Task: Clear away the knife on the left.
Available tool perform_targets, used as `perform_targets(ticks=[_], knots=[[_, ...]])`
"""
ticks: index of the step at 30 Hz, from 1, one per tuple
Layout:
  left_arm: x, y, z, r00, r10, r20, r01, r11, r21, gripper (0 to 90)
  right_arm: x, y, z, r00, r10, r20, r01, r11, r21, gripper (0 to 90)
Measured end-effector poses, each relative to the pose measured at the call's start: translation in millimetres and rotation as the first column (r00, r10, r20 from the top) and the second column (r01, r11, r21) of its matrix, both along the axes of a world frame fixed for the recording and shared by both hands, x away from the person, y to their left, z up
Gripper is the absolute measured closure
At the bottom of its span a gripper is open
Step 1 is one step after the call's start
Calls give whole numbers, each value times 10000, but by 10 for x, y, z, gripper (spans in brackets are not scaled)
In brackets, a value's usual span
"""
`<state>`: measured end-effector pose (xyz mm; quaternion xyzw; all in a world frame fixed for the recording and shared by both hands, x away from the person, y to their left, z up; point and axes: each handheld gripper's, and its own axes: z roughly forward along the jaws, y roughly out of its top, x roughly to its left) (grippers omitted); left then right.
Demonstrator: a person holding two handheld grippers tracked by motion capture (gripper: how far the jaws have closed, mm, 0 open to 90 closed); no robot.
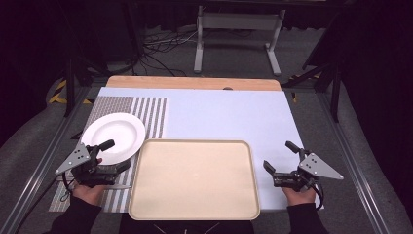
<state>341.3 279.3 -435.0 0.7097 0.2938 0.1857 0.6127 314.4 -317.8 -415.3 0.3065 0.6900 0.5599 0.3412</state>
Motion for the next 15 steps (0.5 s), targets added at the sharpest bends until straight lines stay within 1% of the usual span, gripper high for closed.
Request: perform_targets(ticks=[1,5,12,13,14,15], knots=[[-4,-9,-2,10000,22,-31,-22,10000,-55,23,0,-1,1,10000,18,39,-18,10000,-13,4],[-6,-11,3,10000,4,-15,-4,10000,8,23,-3,-8,2,10000,-11,14,11,10000,-24,4],[-5,10,0,9999,-35,-126,35,10000,9,23,10,2,2,9999,107,4,-107,9999,-24,8],[-5,10,-3,10000,5,-27,-5,10000,-80,23,10,2,2,9999,107,4,-107,9999,-24,8],[-10,10,-3,10000,30,-22,-30,9999,-126,23,12,6,3,9999,102,5,-101,9999,-59,9],[-9,16,0,10000,30,25,-30,9999,-104,23,14,7,5,9999,130,29,-130,9999,-90,12]])
